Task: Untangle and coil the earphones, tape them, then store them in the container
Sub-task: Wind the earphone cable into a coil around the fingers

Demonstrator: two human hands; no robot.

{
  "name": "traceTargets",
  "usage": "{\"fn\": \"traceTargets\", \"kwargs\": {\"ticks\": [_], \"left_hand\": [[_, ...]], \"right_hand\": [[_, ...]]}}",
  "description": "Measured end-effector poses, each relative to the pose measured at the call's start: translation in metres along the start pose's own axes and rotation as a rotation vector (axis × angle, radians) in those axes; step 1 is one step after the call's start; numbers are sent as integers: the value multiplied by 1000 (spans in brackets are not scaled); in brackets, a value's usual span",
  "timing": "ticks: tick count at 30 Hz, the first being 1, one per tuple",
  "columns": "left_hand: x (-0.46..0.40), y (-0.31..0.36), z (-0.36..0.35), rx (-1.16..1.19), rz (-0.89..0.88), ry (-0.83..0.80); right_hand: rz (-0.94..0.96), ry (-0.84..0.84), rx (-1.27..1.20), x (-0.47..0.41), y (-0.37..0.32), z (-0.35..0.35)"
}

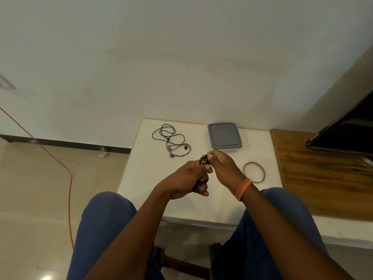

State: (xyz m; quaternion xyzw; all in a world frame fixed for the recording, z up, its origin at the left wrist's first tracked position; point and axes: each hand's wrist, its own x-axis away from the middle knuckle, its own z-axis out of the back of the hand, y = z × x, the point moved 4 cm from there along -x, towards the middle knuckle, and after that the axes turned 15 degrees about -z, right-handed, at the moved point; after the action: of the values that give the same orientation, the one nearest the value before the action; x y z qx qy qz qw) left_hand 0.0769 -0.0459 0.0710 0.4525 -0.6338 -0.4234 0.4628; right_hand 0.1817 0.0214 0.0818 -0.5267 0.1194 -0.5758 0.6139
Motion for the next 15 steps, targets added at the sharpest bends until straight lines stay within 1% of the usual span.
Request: {"fn": "traceTargets", "kwargs": {"ticks": [3, 5, 9, 15], "left_hand": [[2, -2, 3, 120, 53, -83], [3, -2, 4, 154, 45, -103], [3, -4, 2, 253, 45, -50], [2, -3, 3, 342, 184, -9]], "right_hand": [[7, -53, 43, 1, 3, 1], [27, -61, 81, 2, 4, 1], [80, -66, 90, 1, 1, 4], [91, -121, 117, -2, 5, 5]]}}
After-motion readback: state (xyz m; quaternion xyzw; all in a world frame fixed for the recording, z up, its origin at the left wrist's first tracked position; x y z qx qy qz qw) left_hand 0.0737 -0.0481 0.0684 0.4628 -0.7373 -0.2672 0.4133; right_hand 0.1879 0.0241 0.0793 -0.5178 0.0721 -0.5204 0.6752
